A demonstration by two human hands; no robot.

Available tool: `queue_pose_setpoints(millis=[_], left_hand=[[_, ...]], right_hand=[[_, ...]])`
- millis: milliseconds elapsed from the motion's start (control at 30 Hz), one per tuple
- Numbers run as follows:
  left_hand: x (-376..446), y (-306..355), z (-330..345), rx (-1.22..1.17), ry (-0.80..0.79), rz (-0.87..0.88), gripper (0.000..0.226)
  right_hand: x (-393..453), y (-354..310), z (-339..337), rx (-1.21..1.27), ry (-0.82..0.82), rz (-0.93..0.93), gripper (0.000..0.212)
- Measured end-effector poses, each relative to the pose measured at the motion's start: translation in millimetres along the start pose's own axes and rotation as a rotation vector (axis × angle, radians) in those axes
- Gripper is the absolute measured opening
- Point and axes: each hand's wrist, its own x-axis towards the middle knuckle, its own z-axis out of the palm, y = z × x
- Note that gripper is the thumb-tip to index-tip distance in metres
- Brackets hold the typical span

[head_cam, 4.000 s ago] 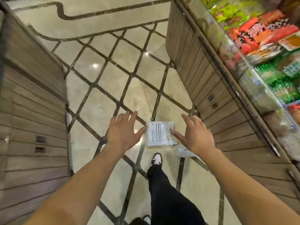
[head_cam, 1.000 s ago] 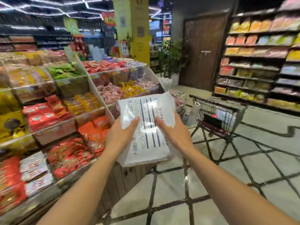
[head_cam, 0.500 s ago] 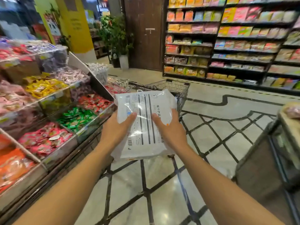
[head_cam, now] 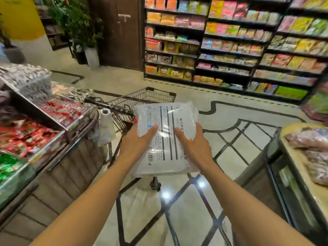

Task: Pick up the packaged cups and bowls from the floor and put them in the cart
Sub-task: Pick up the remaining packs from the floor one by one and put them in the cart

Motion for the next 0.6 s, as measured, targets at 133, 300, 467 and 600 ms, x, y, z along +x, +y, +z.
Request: queue_pose_setpoints(millis=[133,300,467,600], left_hand=[[71,11,41,0.033,-0.041,0.014,0.059],[163,19,97,0.042,-0.024,-0.029,0.056],[255,24,156,0.040,0.037,-0.103,0.053],[317,29,188,0.039,0.098,-0.170,0.055]], right_hand=[[80,17,-9,-0.001,0.011,0.018,0.084],[189,50,-10,0.011,-0.007,0.022,0.084],[309,72,-17,0.017,-0.072,0.002,0.084],[393,81,-19,-0.018,-0.158,-0.017,0.089]])
